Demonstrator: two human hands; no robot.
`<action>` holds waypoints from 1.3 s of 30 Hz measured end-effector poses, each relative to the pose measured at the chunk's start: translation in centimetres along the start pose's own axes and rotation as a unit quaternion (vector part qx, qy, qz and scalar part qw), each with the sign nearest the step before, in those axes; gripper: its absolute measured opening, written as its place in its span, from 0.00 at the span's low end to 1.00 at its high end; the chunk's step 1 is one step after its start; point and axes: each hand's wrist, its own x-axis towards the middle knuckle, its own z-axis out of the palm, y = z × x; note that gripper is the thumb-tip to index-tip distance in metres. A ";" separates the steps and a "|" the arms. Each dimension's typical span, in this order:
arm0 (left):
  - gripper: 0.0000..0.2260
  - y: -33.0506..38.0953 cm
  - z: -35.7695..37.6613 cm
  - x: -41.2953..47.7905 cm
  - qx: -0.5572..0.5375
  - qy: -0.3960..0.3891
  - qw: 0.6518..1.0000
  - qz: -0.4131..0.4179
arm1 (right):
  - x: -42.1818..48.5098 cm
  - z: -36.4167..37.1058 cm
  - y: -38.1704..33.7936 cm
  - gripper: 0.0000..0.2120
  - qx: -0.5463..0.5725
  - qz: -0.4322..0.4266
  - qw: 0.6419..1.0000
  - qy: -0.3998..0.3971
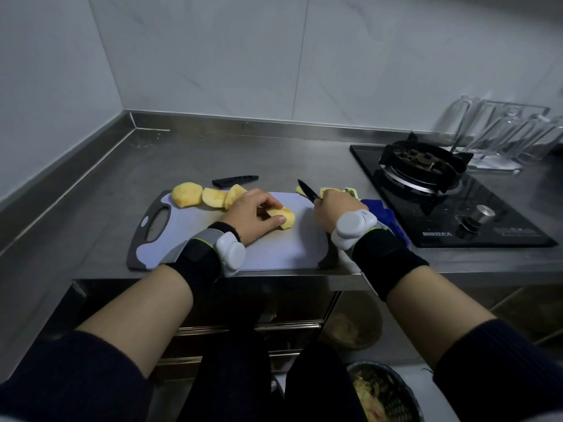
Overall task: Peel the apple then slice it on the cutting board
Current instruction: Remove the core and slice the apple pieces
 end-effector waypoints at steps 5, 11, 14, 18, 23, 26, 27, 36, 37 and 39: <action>0.09 0.3 -0.1 0.0 -0.015 -0.007 1.000 -0.007 | 0.3 1.1 -0.4 0.09 -0.033 -0.035 0.999 -0.009; 0.10 0.2 0.0 -0.1 -0.030 -0.013 0.999 -0.021 | 0.2 0.9 1.3 0.12 -0.030 0.068 0.996 0.039; 0.12 0.2 0.0 0.0 -0.027 -0.013 0.999 -0.026 | -0.2 0.6 1.0 0.13 0.004 0.037 0.999 0.039; 0.10 0.3 -0.1 -0.1 -0.015 -0.011 1.000 -0.011 | -1.3 0.8 0.5 0.15 0.043 -0.030 0.999 -0.016; 0.10 0.2 0.0 0.0 0.001 0.002 1.000 -0.004 | -1.6 2.3 0.8 0.12 -0.028 -0.109 0.991 -0.068; 0.11 0.2 0.0 0.0 0.007 0.014 1.000 -0.009 | -2.5 2.7 1.0 0.13 -0.077 -0.134 0.988 -0.005; 0.11 0.2 0.0 0.0 0.008 0.020 1.000 -0.011 | -2.8 2.7 1.0 0.14 -0.076 -0.137 0.988 0.005; 0.12 0.0 0.1 0.1 0.011 0.038 0.999 -0.024 | -3.4 2.8 0.2 0.13 -0.074 -0.137 0.988 0.020; 0.12 0.0 0.1 0.1 0.010 0.038 0.999 -0.025 | -3.4 2.7 0.1 0.13 -0.073 -0.136 0.988 0.018; 0.12 0.0 0.1 0.2 0.011 0.037 0.999 -0.026 | -3.5 2.5 0.1 0.12 -0.071 -0.137 0.988 0.014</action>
